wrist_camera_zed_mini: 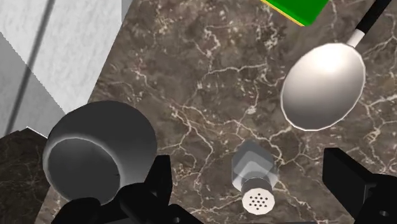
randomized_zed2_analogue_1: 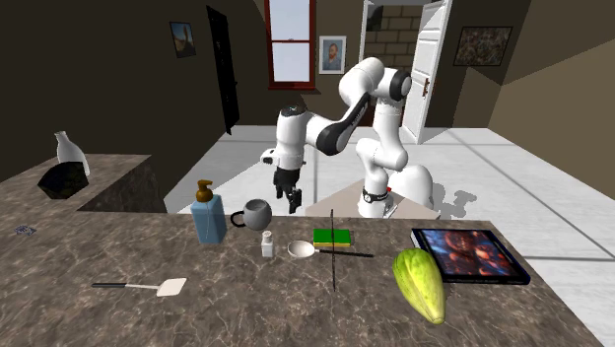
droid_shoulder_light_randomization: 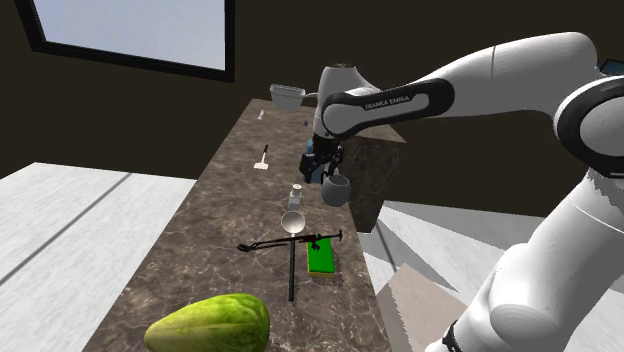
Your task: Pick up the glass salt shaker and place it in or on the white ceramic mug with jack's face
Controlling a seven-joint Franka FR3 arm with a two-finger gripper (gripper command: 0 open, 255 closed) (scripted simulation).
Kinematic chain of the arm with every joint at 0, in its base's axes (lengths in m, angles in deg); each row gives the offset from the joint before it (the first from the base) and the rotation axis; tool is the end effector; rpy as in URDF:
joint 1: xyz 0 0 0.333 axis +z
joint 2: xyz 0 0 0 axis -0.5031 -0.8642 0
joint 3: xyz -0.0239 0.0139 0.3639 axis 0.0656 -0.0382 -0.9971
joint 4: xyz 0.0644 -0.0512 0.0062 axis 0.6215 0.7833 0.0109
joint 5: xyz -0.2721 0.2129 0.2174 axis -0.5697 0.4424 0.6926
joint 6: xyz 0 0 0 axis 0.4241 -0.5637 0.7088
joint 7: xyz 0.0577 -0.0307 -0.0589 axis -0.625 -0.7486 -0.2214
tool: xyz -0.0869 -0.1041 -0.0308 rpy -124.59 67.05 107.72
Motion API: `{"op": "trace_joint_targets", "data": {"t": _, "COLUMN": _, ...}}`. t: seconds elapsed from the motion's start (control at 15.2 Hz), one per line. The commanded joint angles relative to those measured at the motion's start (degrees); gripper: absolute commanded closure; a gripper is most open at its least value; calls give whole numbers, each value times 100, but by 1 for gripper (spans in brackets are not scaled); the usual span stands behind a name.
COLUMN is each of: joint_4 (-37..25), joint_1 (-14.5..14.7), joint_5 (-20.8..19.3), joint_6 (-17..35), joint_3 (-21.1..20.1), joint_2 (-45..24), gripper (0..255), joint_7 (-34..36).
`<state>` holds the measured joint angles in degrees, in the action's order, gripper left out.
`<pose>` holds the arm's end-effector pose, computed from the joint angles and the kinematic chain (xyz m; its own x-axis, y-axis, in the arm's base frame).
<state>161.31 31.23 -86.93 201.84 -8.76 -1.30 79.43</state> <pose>0.5528 0.0056 0.4639 0.9860 -0.1514 0.0696 -0.1574 -0.9833 0.0916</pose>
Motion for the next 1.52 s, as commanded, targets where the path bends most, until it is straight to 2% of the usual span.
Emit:
{"op": "trace_joint_targets", "data": {"t": 0.0, "joint_4": -369, "joint_1": -1, "joint_5": -34, "joint_6": 110, "joint_3": -6, "joint_2": -491, "gripper": 0, "joint_7": 90}}
{"op": "trace_joint_targets", "data": {"t": 0.33, "joint_4": -1374, "joint_1": 51, "joint_5": -122, "joint_6": 211, "joint_3": -16, "joint_2": -1633, "gripper": 0, "joint_7": 339}}
{"op": "trace_joint_targets", "data": {"t": 0.86, "joint_4": -1167, "joint_1": 25, "joint_5": -162, "joint_6": 711, "joint_3": 13, "joint_2": -1925, "gripper": 0, "joint_7": 369}}
{"op": "trace_joint_targets", "data": {"t": 1.39, "joint_4": -1167, "joint_1": 25, "joint_5": -162, "joint_6": 711, "joint_3": 13, "joint_2": -1925, "gripper": 0, "joint_7": 369}}
{"op": "trace_joint_targets", "data": {"t": 1.45, "joint_4": -1167, "joint_1": 25, "joint_5": -162, "joint_6": 711, "joint_3": 13, "joint_2": -1925, "gripper": 255, "joint_7": 369}}
